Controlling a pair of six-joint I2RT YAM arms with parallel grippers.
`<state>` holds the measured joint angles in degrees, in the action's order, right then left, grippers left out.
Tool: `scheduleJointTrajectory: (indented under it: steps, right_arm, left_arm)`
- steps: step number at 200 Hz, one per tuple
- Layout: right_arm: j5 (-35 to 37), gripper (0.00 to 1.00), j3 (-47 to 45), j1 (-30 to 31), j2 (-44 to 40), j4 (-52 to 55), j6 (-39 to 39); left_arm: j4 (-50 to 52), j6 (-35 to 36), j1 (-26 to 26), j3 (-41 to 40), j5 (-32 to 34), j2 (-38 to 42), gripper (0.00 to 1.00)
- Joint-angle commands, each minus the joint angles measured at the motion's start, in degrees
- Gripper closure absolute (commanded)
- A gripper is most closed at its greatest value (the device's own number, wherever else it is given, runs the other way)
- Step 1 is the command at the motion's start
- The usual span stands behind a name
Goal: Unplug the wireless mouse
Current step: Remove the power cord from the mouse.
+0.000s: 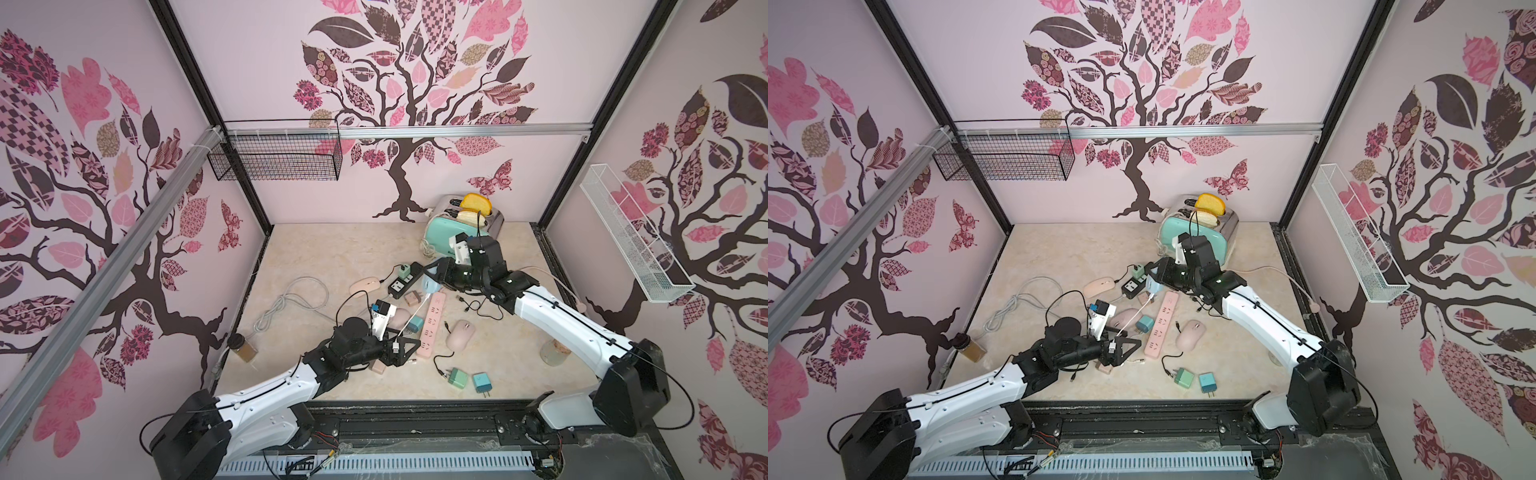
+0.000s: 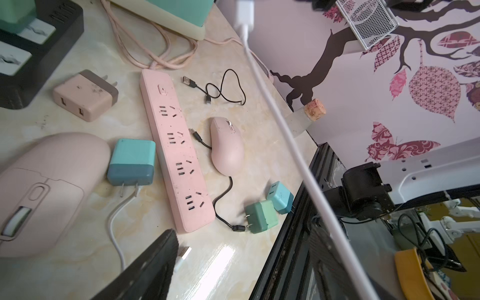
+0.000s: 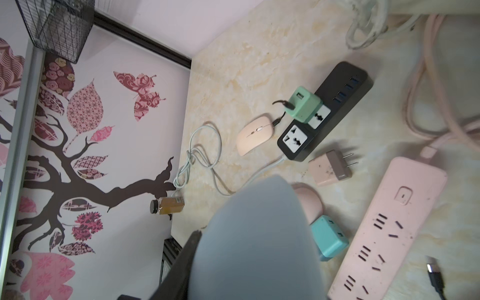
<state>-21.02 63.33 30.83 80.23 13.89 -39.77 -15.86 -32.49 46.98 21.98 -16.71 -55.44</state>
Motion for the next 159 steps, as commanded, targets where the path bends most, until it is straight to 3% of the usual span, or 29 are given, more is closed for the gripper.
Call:
scheduleJointTrajectory:
  steps: [1,23,47,66,128,159]
  right_arm:
    - [-5.10,0.81,-4.22,2.11,-0.69,-10.64,-1.97]
    - [-14.28,0.81,-10.23,2.37,0.02,-25.80,-9.51]
    - [-16.36,0.81,-11.93,3.59,-0.95,-31.73,-12.04]
    - [-16.18,0.81,-11.91,3.91,-2.54,-32.82,-12.55]
    - [-14.52,0.81,-5.99,3.93,-3.73,-34.83,-15.60]
    - [-14.64,0.82,-2.10,4.47,-1.73,-36.09,-17.93]
  left_arm:
    - [-3.65,1.50,-1.28,0.59,-0.09,4.85,0.12]
    - [-4.59,0.76,-1.71,1.61,-3.35,3.88,0.12]
    - [-5.54,0.33,-1.88,0.94,-3.35,2.33,0.20]
    - [-4.94,0.16,-1.89,1.90,-6.06,0.71,0.22]
    - [-4.03,-0.75,-1.89,2.21,-6.02,-4.37,0.15]
    - [-3.19,-0.38,-1.89,2.37,-4.86,-5.56,0.21]
